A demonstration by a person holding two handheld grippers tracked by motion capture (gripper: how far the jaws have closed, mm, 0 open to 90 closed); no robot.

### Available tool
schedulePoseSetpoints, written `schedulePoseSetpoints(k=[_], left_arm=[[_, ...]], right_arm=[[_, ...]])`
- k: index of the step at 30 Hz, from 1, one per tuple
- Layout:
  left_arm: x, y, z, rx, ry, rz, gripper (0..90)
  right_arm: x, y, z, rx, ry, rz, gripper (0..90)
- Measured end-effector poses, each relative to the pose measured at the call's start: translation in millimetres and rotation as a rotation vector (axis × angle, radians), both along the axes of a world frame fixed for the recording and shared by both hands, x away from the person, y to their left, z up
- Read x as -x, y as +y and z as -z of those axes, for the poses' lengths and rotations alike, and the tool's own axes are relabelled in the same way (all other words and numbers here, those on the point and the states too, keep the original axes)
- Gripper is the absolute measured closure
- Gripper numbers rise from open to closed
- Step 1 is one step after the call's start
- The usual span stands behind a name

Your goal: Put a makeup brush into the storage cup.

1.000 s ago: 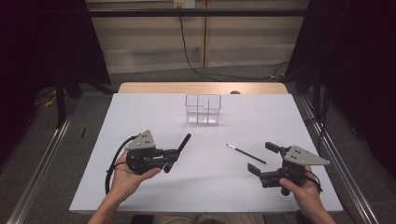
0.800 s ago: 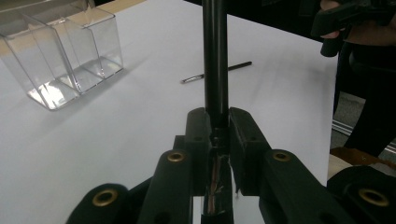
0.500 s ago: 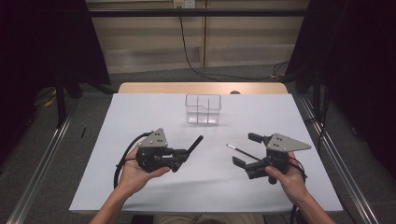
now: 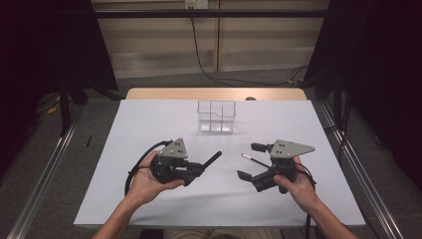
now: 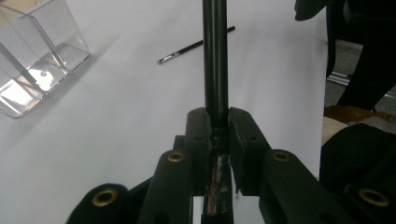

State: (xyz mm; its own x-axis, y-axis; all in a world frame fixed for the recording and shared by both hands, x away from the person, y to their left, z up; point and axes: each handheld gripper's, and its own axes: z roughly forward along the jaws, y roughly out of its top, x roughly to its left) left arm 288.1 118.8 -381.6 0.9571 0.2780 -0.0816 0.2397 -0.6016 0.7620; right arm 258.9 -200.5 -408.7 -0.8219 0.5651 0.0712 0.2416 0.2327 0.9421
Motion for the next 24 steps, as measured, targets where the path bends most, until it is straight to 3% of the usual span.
schedulePoseSetpoints(k=[3, 5, 8, 12, 15, 24], left_arm=[[-1.1, -2.5, 0.3, -0.025, 0.023, 0.004, 78.9], [-1.8, -4.3, -0.4, -0.037, 0.033, 0.021, 78.8], [-4.0, -6.5, -2.8, -0.104, 0.031, 0.045, 78.8], [-5.3, -8.5, -5.1, -0.150, 0.028, 0.064, 78.9], [-5.6, -11.7, -5.2, -0.180, 0.046, 0.074, 78.8], [-7.5, -24.0, -4.0, -0.259, 0.048, 0.113, 78.9]], right_arm=[[-2.0, 0.0, -1.0, 0.004, 0.055, -0.028, 0.0], [-2.7, 0.9, -2.2, 0.016, 0.060, -0.041, 0.0], [-3.6, 3.2, -3.9, 0.040, 0.054, -0.052, 0.0], [-5.8, 8.4, -5.0, 0.075, 0.065, -0.086, 0.0], [-9.6, 11.2, -3.7, 0.119, 0.114, -0.126, 0.2], [-13.5, 21.8, -2.5, 0.253, 0.154, -0.198, 0.6]])
